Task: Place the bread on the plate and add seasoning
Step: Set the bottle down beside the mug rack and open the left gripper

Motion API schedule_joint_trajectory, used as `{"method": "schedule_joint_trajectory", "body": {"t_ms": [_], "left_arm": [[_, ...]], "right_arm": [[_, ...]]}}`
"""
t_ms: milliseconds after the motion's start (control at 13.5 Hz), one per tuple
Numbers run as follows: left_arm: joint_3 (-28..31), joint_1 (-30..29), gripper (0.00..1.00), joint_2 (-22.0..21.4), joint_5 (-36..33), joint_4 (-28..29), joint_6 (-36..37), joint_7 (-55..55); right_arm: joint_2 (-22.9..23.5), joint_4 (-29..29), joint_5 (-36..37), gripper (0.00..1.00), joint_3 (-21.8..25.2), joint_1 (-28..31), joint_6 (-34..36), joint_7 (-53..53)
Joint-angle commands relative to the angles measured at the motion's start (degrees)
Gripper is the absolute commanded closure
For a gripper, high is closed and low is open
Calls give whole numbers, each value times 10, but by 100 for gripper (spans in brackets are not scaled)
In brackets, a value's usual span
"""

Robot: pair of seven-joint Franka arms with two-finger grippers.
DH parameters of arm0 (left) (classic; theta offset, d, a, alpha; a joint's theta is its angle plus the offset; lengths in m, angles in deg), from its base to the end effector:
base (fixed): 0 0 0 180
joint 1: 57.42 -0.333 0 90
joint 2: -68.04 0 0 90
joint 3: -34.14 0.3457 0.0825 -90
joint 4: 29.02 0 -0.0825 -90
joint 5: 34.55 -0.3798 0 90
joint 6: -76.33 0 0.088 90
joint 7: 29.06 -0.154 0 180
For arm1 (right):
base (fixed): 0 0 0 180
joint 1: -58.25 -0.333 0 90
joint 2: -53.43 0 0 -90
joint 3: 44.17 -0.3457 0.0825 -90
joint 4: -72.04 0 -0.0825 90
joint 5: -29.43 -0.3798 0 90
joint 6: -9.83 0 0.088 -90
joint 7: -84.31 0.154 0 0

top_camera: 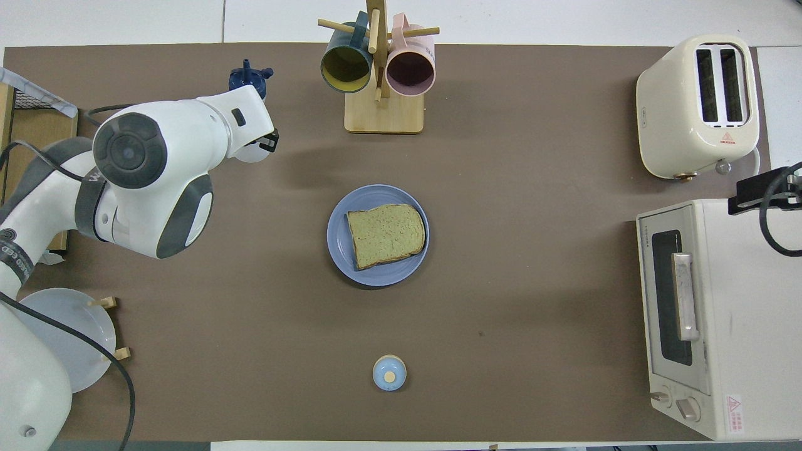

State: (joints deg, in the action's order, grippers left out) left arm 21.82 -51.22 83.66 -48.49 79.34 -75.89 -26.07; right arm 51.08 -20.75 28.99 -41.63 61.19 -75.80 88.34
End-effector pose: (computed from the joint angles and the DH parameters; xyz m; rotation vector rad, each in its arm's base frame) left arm 0.6506 -0.2093 0.4097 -2.9535 0.6529 -0.7915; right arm 0.5211 -0.0492 0.6005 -3.1176 0.2587 0.1313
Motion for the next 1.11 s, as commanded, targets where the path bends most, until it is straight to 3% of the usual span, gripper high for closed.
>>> {"method": "schedule_joint_trajectory", "body": {"t_ms": [0,222,517,887,1034], "left_arm": [[-2,-14,100,4,11,41,-122,66],[-1,-27,100,55,11,34,-241,74],[37,-14,100,138,-18,-14,-331,69],[70,3,100,211,-53,-86,-381,70],[81,8,100,218,-65,-97,-381,72]], "right_arm": [[-10,-12,10,0,-2,0,-11,-9],[-10,-12,10,0,-2,0,-12,-8],[-10,-13,10,0,-2,-1,-12,-9],[-10,-12,10,0,-5,-1,-11,-9],[-10,-12,10,0,-5,-1,-11,-8]]}}
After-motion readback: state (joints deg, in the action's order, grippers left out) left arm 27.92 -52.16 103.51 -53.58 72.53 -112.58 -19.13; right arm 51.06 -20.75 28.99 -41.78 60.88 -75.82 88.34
